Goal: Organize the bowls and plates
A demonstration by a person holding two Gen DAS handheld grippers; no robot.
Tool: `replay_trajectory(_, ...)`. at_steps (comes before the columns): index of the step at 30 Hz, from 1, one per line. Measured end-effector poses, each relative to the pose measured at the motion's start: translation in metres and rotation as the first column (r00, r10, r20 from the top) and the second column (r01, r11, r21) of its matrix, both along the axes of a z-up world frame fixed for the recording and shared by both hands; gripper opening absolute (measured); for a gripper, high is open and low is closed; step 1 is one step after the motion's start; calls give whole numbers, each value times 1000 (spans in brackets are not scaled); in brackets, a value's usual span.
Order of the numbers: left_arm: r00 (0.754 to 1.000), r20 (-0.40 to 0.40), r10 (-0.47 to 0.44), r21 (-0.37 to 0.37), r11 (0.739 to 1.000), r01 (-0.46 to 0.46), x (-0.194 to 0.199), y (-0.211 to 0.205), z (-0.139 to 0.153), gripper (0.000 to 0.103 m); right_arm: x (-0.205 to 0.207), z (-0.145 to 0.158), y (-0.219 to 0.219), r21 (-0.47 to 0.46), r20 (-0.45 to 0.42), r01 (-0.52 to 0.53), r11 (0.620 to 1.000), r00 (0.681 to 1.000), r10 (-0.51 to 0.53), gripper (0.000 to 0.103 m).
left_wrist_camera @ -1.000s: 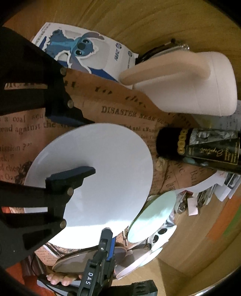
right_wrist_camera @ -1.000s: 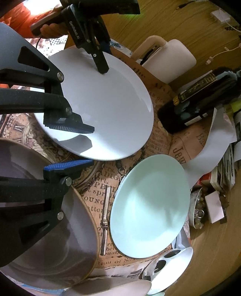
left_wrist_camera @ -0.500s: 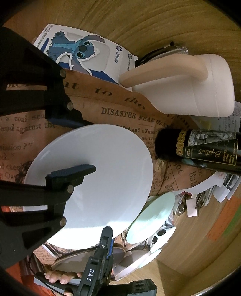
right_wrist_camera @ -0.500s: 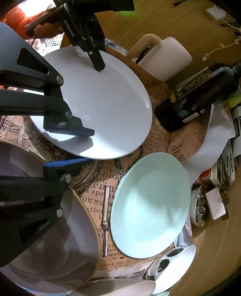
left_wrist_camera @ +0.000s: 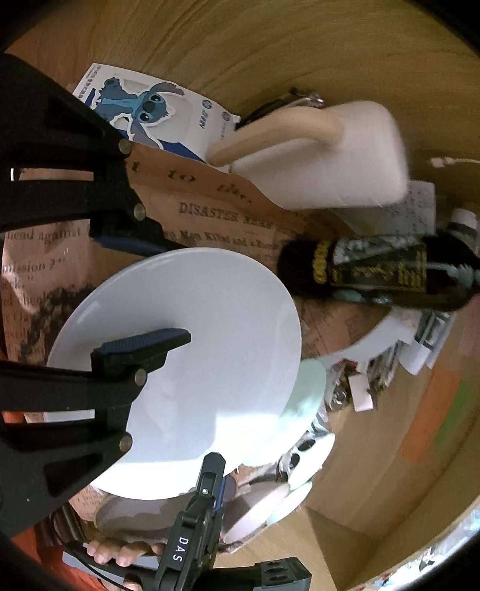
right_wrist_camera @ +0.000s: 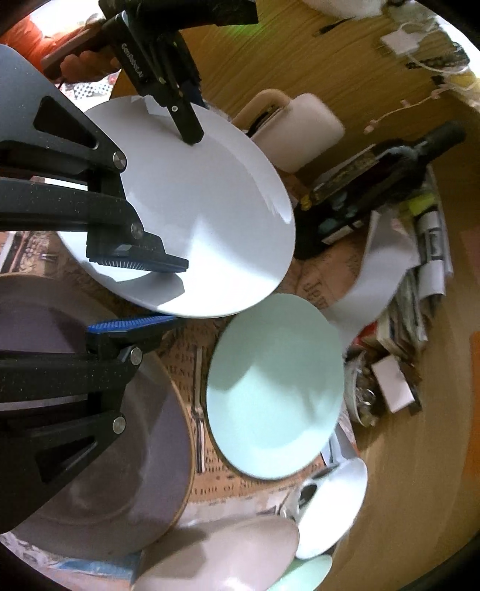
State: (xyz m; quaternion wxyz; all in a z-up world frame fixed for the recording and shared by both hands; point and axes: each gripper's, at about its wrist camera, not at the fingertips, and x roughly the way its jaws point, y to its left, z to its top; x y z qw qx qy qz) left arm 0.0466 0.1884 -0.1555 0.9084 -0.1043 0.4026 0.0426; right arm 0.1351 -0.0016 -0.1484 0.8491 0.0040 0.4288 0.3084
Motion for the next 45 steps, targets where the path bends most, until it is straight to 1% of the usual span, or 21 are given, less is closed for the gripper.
replay_trajectory(6, 999, 33, -36, 3, 999, 35, 5, -20, 12, 38, -8, 13, -25, 26, 31, 35, 999, 999, -36, 20)
replay_trajectory(13, 995, 51, -90, -2, 996, 90, 12, -49, 20, 38, -16, 22, -59, 49, 53, 86, 995, 995, -88, 20)
replay_trajectory(23, 986, 59, -157, 12, 988, 156, 20, -93, 27, 38, -29, 22, -104, 75, 63, 147, 986, 986, -151, 20)
replay_trajectory(32, 980, 45, -194, 27, 981, 193, 24, -127, 25, 38, -37, 14, -137, 86, 51, 180, 980, 981, -185, 20)
replay_trajectory(45, 972, -17, -236, 23, 971, 236, 31, -157, 4, 38, -39, -10, -160, 64, -3, 217, 974, 976, -218, 20)
